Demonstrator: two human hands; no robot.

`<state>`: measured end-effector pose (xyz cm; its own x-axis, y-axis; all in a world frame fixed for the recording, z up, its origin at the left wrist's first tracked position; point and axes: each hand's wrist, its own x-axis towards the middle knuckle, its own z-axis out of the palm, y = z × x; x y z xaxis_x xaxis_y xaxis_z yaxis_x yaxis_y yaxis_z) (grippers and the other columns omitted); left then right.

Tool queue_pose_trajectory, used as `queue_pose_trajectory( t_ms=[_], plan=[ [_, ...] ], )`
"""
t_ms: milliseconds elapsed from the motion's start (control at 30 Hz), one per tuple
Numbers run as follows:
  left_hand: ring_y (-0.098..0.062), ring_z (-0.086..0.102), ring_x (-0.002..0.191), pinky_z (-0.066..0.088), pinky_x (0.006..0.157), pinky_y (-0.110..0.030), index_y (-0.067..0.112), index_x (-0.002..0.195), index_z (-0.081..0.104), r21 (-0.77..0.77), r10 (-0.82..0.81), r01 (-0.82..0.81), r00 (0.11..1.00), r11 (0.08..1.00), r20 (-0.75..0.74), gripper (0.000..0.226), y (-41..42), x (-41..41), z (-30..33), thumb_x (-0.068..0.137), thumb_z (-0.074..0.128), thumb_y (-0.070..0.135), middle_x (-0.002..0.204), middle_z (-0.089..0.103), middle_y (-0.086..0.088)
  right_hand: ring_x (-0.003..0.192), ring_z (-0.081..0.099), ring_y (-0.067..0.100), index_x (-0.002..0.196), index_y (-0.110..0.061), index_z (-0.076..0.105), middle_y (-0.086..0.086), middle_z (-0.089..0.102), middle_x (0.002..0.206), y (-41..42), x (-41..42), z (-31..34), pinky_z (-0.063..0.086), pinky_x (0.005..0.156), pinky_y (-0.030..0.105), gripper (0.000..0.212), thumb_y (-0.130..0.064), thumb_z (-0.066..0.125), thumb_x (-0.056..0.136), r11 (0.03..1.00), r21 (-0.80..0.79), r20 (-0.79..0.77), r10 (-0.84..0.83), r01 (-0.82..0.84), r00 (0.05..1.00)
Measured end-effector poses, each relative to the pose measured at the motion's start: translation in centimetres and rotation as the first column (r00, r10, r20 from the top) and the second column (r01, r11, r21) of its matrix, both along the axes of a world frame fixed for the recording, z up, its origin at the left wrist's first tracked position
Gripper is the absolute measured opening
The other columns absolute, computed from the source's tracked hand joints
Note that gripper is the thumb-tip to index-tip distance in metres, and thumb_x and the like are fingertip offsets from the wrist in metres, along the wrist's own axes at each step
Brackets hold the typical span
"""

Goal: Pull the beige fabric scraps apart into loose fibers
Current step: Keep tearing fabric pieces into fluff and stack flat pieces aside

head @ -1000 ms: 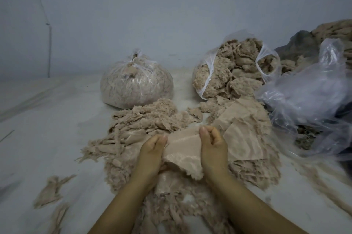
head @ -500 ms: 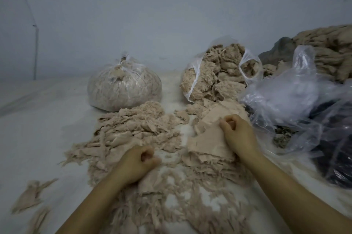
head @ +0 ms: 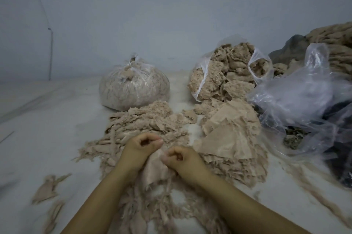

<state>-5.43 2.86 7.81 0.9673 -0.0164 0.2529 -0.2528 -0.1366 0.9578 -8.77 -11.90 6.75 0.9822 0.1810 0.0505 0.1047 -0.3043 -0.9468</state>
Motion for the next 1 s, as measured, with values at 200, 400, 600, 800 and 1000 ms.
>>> queue_pose_trajectory(
  t_ms=[200, 400, 600, 800, 1000],
  plan=[
    [0.0, 0.053, 0.056, 0.042, 0.053, -0.011, 0.017, 0.072, 0.066, 0.17, -0.156, 0.169, 0.984, 0.971, -0.089, 0.012, 0.9, -0.8, -0.4, 0.083, 0.069, 0.014, 0.06, 0.061, 0.01, 0.063, 0.05, 0.006, 0.075, -0.018, 0.057, -0.007, 0.056, 0.067, -0.3, 0.7, -0.2, 0.042, 0.065, 0.026, 0.017, -0.021, 0.064, 0.09, 0.973, 0.195, 0.079, -0.139, 0.122, 0.987],
    [-0.002, 0.039, 0.043, 0.034, 0.042, -0.015, 0.011, 0.067, 0.043, -0.102, -0.129, 0.116, 0.983, 0.988, -0.132, 0.029, 0.3, -0.7, -0.4, 0.095, 0.05, 0.019, 0.049, 0.045, 0.008, 0.053, 0.043, 0.002, 0.067, -0.018, 0.051, -0.014, 0.049, 0.054, -0.7, 0.6, -1.1, 0.037, 0.055, 0.019, 0.027, -0.024, 0.064, 0.09, 0.959, 0.238, 0.133, -0.192, 0.157, 0.972],
    [-0.003, 0.041, 0.046, 0.035, 0.044, -0.015, 0.011, 0.069, 0.046, 0.056, -0.021, 0.027, 0.994, 0.998, -0.107, 0.028, 0.3, 0.1, 0.3, 0.096, 0.05, 0.013, 0.055, 0.046, 0.006, 0.038, 0.035, -0.001, 0.06, -0.019, 0.046, -0.015, 0.041, 0.041, -0.9, -0.1, -1.4, 0.03, 0.043, 0.013, 0.035, -0.019, 0.065, 0.089, 0.914, 0.353, 0.091, -0.245, 0.199, 0.965],
    [-0.012, 0.042, 0.055, 0.037, 0.044, -0.018, 0.009, 0.068, 0.044, 0.007, 0.23, -0.23, 0.972, 0.973, -0.047, 0.03, 2.8, 0.9, 1.9, 0.097, 0.048, 0.013, 0.062, 0.046, -0.003, 0.035, 0.038, 0.002, 0.067, -0.013, 0.048, -0.012, 0.042, 0.044, -2.7, -1.6, -2.3, 0.032, 0.038, 0.016, 0.032, -0.028, 0.067, 0.088, 0.978, 0.162, 0.015, -0.134, 0.13, 0.991],
    [-0.012, 0.045, 0.055, 0.039, 0.046, -0.017, 0.009, 0.075, 0.049, 0.096, -0.039, 0.047, 0.996, 0.994, -0.085, 0.025, -0.5, 0.3, 2.3, 0.098, 0.048, 0.018, 0.063, 0.049, -0.004, 0.061, 0.061, 0.011, 0.103, -0.029, 0.054, -0.002, 0.063, 0.073, -0.6, -1.3, 0.0, 0.049, 0.055, 0.025, 0.035, -0.06, 0.05, 0.085, 0.968, 0.24, -0.073, -0.06, 0.076, 0.995]
  ],
)
